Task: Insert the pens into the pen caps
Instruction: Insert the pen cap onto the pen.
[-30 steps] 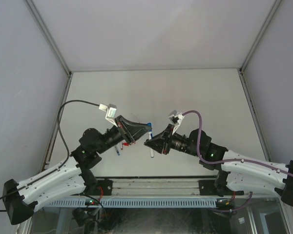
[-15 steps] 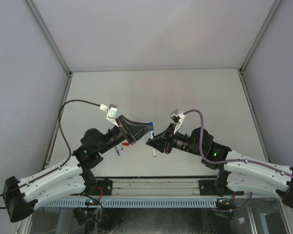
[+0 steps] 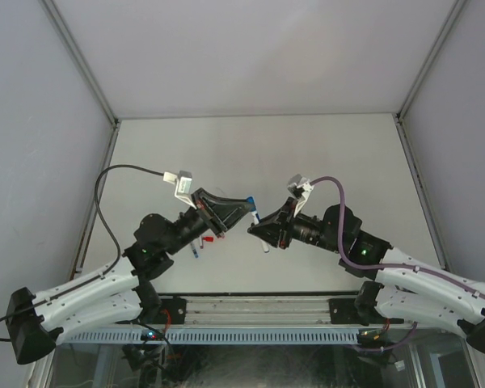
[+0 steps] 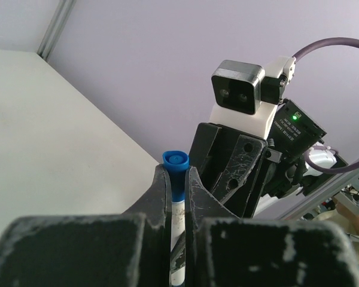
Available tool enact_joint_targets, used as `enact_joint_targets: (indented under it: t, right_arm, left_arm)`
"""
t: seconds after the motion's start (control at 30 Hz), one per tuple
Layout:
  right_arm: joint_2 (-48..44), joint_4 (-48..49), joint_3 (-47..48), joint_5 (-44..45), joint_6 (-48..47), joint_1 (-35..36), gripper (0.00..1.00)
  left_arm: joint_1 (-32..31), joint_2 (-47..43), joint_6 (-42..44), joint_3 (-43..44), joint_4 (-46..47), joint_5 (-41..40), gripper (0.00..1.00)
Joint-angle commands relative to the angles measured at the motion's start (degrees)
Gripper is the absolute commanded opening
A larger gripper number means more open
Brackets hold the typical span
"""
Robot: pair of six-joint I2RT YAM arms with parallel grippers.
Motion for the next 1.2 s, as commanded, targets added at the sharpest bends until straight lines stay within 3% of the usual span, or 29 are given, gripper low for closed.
enact_joint_targets:
  t: [0.0,0.77,1.17]
  right_arm:
    - [0.7,11.9,6.7,10.1,-0.9,-3.5,0.0]
    - [0.7,5.8,17.3,11.1,-11.2,-5.4,0.0]
    - [2.9,4.1,24.9,10.1,-11.8,-5.5,0.0]
  left_arm:
    - [-3.6,0.9,0.1,-0.2,-3.1,8.9,0.0]
    - [-8.1,5.5,2.4,2.4,-4.1,10.6,0.0]
    - [-12.1,9.5,5.1,3.4,-6.0,9.0,0.0]
